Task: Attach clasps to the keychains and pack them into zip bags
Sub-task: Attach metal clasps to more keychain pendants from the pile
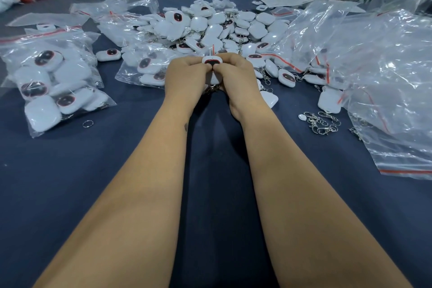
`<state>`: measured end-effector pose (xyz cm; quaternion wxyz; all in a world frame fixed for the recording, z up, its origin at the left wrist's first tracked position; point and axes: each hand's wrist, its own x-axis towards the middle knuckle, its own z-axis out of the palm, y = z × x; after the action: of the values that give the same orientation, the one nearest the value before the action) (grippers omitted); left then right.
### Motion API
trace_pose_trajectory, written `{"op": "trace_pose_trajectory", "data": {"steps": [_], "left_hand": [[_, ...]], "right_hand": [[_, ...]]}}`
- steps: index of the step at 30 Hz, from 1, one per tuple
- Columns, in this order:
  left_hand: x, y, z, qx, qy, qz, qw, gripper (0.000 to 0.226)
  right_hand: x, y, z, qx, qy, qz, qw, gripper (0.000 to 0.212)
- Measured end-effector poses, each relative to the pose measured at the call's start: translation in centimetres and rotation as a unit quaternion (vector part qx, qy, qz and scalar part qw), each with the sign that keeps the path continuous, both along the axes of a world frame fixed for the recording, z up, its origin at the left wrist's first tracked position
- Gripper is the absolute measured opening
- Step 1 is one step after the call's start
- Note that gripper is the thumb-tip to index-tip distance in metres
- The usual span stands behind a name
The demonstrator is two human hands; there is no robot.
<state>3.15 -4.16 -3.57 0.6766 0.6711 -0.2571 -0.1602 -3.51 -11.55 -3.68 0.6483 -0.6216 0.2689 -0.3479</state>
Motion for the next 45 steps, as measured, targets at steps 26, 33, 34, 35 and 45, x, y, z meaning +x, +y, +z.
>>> {"op": "trace_pose_trajectory", "data": {"steps": [26, 33, 34, 35, 45], "left_hand": [[-0.3, -0.1, 0.0, 0.072, -0.082, 0.100, 0.989, 0.005], [-0.6, 0.0, 0.4, 0.010, -0.064, 0.126, 0.990, 0.016], [-0.7, 0.0, 0.5, -0.001, -0.063, 0.129, 0.990, 0.016], [-0.7, -0.1, 0.5, -0.007, -0.070, 0.130, 0.989, 0.016], [-0.9, -0.3, 0.4, -0.013, -0.132, 0.119, 0.984, 0.013]], "right_hand": [[-0.8, 0.1, 1.4, 0.140, -0.218, -0.006, 0.966, 0.017], [-0.5, 0.8, 1.2, 0.074, -0.097, -0.071, 0.990, 0.018], [-0.4, 0.8, 1.0, 0.041, -0.066, -0.089, 0.993, 0.020], [-0.4, 0.8, 0.8, 0.008, -0.041, -0.103, 0.994, 0.022], [-0.1, 1.4, 0.2, -0.236, 0.094, -0.028, 0.967, 0.027]]}}
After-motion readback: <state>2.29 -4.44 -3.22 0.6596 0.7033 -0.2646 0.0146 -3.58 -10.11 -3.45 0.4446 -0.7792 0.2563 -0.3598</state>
